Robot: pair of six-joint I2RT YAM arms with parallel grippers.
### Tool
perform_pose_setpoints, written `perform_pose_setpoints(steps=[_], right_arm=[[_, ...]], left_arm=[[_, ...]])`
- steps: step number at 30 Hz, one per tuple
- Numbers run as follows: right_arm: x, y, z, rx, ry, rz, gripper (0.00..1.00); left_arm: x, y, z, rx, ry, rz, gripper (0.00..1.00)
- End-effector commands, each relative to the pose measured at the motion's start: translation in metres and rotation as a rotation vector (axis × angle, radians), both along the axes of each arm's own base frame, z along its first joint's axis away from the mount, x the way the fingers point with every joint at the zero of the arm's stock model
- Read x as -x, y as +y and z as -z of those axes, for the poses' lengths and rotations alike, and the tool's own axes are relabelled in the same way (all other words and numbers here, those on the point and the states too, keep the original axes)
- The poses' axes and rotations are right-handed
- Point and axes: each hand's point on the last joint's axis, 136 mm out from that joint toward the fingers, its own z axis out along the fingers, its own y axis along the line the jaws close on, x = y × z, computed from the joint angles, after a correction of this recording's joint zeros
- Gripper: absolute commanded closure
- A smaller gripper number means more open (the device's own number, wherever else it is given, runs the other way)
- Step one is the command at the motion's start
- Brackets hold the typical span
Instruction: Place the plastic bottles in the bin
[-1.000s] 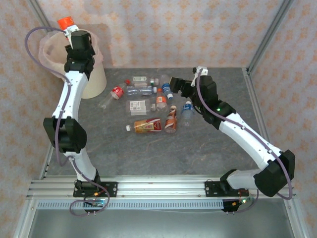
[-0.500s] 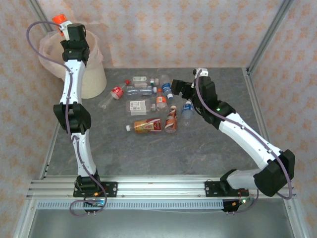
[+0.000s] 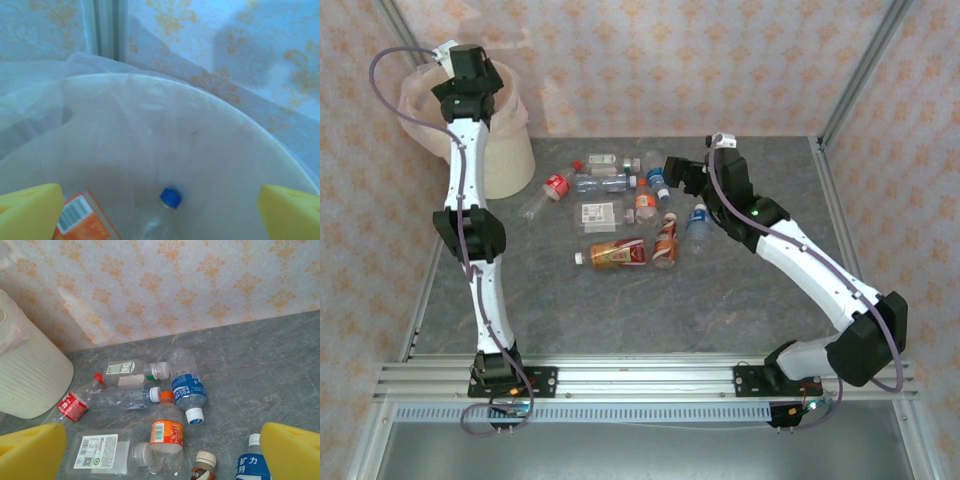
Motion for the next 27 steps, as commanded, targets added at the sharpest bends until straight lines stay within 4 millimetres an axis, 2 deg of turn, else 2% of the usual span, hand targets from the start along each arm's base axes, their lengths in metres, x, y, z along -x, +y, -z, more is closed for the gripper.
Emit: perform_pose_setpoints(steps=[1, 3, 6, 9, 14, 18, 20, 24, 27], right_arm=[[-0.003, -0.008, -0.008, -0.008, -0.029, 0.058, 0.01], [-0.005, -0.015, -0.001, -0.017, -0.028, 0.105, 0.01], [-0.004, -0.025, 0.024, 0.031, 0.027, 0.148, 0.01], [-0.002, -0.027, 0.057, 0.110, 0.124, 0.133, 0.01], [0.001, -0.042, 0.115, 0.197, 0.302, 0.188, 0.01], [0.006, -0.047, 0.162, 0.188, 0.474, 0.186, 0.01], [0.011, -0.043, 0.184, 0.161, 0.551, 0.126, 0.01], [0.020, -0.042, 0.207, 0.134, 0.635, 0.069, 0.01], [0.026, -0.042, 0.223, 0.165, 0.694, 0.046, 0.01]], left_arm=[[0.028, -0.024, -0.039, 0.076, -0.027, 0.097, 0.00], [0.033, -0.037, -0.037, 0.111, -0.023, 0.143, 0.00], [0.047, -0.062, -0.046, 0.107, -0.073, 0.205, 0.00], [0.070, -0.091, -0.064, 0.101, -0.159, 0.273, 0.00], [0.100, -0.135, -0.068, 0.182, -0.218, 0.369, 0.00], [0.122, -0.184, -0.060, 0.262, -0.250, 0.497, 0.00], [0.135, -0.209, -0.052, 0.286, -0.232, 0.549, 0.00], [0.156, -0.242, -0.033, 0.356, -0.214, 0.611, 0.00], [0.172, -0.259, -0.014, 0.419, -0.189, 0.636, 0.00]])
